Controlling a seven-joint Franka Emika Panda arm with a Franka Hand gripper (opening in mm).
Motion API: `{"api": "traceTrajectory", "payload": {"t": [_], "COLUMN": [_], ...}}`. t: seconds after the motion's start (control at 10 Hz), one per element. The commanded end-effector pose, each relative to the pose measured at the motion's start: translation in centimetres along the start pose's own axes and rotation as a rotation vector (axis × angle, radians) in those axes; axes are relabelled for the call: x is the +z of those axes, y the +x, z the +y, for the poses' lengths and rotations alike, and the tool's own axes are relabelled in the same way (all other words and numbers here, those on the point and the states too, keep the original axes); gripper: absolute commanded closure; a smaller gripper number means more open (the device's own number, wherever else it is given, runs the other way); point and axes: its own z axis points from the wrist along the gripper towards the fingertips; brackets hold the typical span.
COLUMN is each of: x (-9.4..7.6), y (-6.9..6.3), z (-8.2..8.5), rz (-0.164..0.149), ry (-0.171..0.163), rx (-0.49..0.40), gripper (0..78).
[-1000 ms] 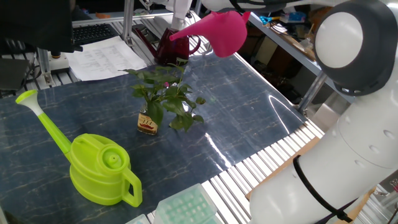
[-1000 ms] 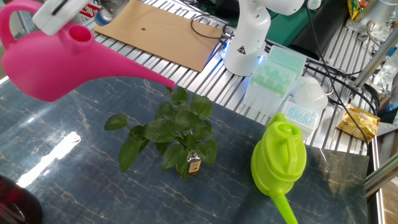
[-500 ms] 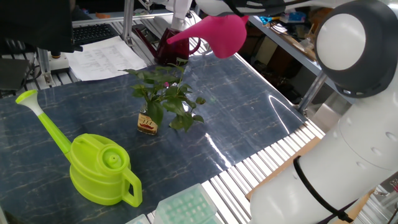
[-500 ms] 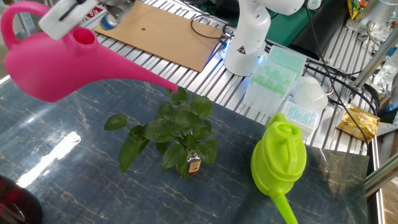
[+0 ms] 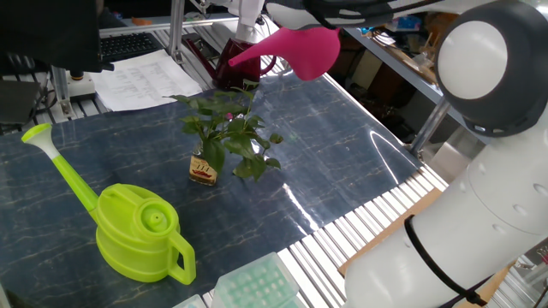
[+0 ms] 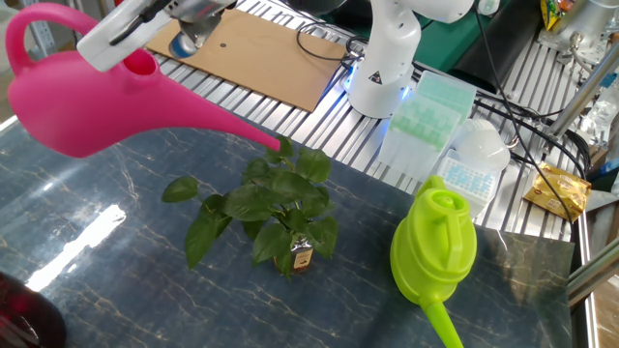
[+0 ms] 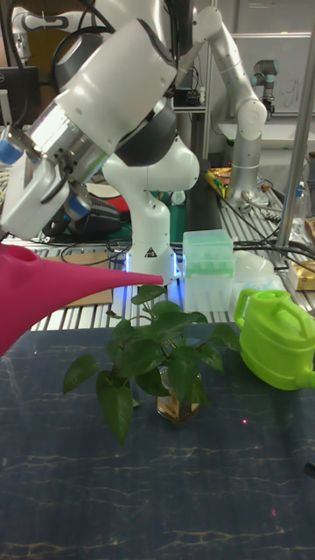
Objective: Water the plant
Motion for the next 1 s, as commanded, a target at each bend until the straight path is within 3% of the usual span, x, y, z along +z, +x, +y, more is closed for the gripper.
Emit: {"api": "traceTrajectory", "payload": {"t": [0.1, 0.5, 1.0], "x": [-0.26, -0.20, -0.69], "y": [0.02, 0.20, 0.29], "z": [0.00, 0.05, -0.18], "rz": [-0.041, -0.082, -0.096], "ry": [-0.017, -0.021, -0.020], "rx": [0.007, 0.007, 0.001], "gripper": [76.4, 76.4, 76.4]}}
